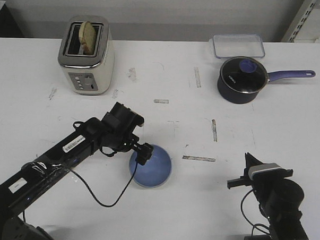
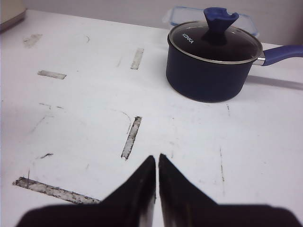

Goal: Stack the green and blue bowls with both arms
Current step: 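Open the left gripper and withdraw it from the stacked bowls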

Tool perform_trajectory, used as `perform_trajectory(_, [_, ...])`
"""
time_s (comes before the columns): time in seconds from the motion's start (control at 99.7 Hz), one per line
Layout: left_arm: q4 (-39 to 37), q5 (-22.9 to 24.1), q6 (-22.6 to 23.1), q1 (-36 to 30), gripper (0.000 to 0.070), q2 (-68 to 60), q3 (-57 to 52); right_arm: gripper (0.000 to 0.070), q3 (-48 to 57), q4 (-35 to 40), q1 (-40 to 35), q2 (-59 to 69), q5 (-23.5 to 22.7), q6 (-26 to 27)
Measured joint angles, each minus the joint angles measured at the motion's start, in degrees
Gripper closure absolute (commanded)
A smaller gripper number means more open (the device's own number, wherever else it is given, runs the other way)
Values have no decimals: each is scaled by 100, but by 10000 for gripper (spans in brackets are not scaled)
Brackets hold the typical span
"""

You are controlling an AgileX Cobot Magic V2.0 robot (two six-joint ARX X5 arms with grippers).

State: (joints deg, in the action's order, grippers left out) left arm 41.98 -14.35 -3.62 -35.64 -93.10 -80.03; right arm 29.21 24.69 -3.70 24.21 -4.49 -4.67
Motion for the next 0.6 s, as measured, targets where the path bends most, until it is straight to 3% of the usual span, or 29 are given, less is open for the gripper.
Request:
perform_trajectory(0.12, [186, 0, -17, 0, 43, 0, -538, 700, 0, 0, 0, 0, 0, 0])
perform_trajectory(0.211, [264, 94, -13, 15, 103, 0, -1054, 700, 0, 0, 0, 0, 0, 0])
perform_trajectory(0.251, [363, 216, -7, 28, 194, 0, -1298, 700, 0, -2, 0, 0, 0, 0])
perform_trajectory(0.371, [765, 704, 125, 114, 622, 2, -1939, 700, 0, -2, 0, 0, 2, 0])
perform_trajectory(0.401, [848, 846, 164, 151, 700, 11, -2046, 700, 0, -2, 0, 0, 2, 0])
perform_trajectory(0.512, [1012, 1346, 313, 400, 698, 219, -2083, 700, 0, -11, 0, 0, 2, 0])
perform_trajectory(0.602, [1126, 1460, 446, 754, 698, 487, -2065, 700, 0, -11, 0, 0, 2, 0])
